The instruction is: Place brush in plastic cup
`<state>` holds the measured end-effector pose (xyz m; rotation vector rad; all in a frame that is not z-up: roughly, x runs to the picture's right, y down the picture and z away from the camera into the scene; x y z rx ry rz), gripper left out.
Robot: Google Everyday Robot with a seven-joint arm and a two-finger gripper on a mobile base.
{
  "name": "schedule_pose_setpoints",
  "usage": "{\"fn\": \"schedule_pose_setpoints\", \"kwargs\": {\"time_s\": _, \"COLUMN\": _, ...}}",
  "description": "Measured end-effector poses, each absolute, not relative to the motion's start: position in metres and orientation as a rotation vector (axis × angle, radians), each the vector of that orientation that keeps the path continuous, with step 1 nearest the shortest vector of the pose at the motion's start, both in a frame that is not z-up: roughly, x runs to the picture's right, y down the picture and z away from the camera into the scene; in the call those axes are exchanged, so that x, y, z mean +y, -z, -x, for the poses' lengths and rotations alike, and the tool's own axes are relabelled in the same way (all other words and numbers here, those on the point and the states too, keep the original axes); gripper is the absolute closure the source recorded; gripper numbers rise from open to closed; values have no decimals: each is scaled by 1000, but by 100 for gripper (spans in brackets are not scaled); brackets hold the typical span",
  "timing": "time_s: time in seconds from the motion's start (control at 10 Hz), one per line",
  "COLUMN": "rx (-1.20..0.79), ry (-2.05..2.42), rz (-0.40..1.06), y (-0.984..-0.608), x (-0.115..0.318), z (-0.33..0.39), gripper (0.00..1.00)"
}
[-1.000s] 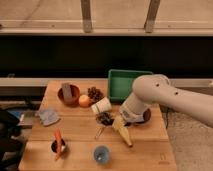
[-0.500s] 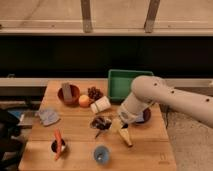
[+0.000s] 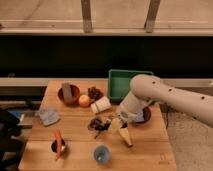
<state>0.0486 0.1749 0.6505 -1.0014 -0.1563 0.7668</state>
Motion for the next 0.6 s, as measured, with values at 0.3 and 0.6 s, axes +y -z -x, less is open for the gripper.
{"fn": "schedule_pose_setpoints", "kwargs": {"time_s": 0.3, "rx": -156, "ry": -767, "rz": 1000, "y": -651, "x": 174, "z": -49, "gripper": 100}}
{"fn": "schedule_pose_setpoints", "kwargs": {"time_s": 0.6, "rx": -135, "ry": -764, "rz": 995, "y": -651, "x": 167, "z": -48, "gripper": 100}}
